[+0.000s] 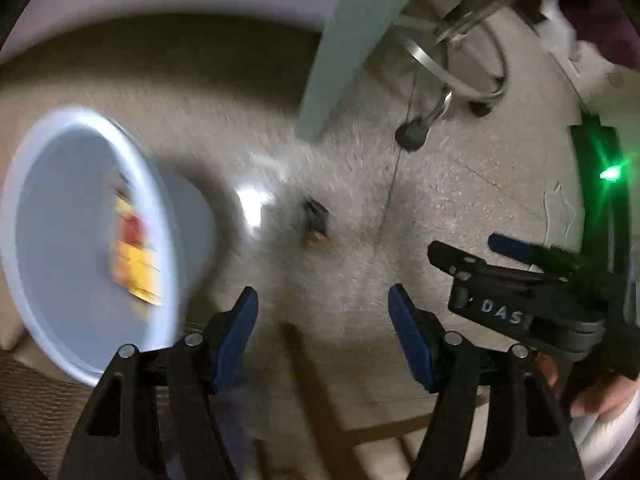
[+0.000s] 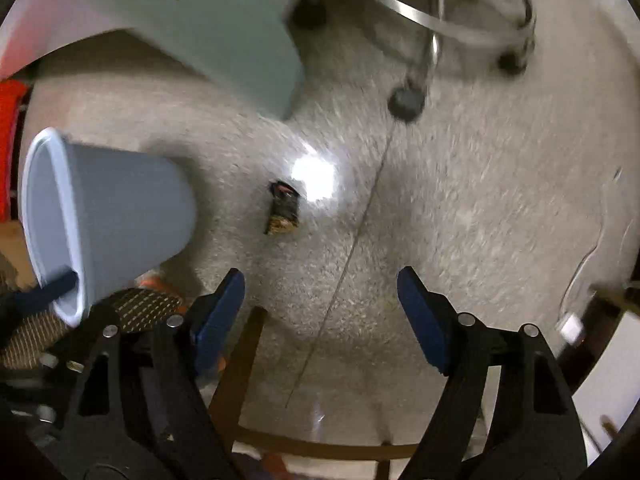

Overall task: Collect trash
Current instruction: 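Lower the right tool to the floor and grasp the small dark wrapper, then lift the dark wrapper over the wastebasket and open the right tool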

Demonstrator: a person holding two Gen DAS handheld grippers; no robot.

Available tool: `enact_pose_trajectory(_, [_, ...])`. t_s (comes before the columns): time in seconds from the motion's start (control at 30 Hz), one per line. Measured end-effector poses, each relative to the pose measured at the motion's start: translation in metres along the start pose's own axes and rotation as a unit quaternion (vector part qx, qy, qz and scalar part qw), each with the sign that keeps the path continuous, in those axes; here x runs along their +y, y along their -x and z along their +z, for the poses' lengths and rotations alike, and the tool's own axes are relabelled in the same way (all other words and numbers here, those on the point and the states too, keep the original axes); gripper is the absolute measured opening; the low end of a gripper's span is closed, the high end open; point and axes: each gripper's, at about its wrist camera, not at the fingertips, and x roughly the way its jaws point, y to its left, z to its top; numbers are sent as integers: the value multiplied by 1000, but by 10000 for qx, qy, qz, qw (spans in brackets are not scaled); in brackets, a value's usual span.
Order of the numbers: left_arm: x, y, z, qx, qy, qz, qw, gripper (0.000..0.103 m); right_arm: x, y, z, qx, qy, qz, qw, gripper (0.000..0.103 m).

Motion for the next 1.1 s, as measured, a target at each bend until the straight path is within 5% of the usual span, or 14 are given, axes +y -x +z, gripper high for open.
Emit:
enact_pose_trajectory(0.1, [4, -57, 7, 508, 405, -361, 9972, 64, -18, -40, 27, 444, -257, 369, 9980, 77])
enact_pose_trajectory(0.2, [7, -110, 12, 791, 598, -130, 9950, 61, -26, -78, 49, 773, -398, 328, 9957, 77])
enact_pose_trajectory(0.37, [31, -171, 34, 714, 1036, -111, 9920, 58, -22, -127, 61, 973, -639, 677, 9909, 71])
enact_pose_trajectory(0.5, [44, -211, 39, 814, 1315, -474, 9868, 50, -11, -171, 68, 1190, -646, 812, 9874, 65])
enact_pose_trajectory(0.8, [64, -251, 37, 689, 1519, -811, 9826, 33, -6, -230, 74, 1309, -1109, 1302, 9765, 63])
enact_pose_trajectory(0.9, [67, -260, 35, 669, 1528, -831, 9825, 13, -4, -246, 69, 1451, -1154, 1281, 9743, 47])
enact_pose_trajectory(0.93, [69, -263, 33, 686, 1536, -830, 9823, 8, -3, -249, 68, 1458, -1156, 1349, 9732, 34])
enact_pose_trajectory(1.1, [70, -263, 30, 497, 1446, -1099, 9821, 0, -4, -252, 63, 1214, -1089, 1505, 9751, 19])
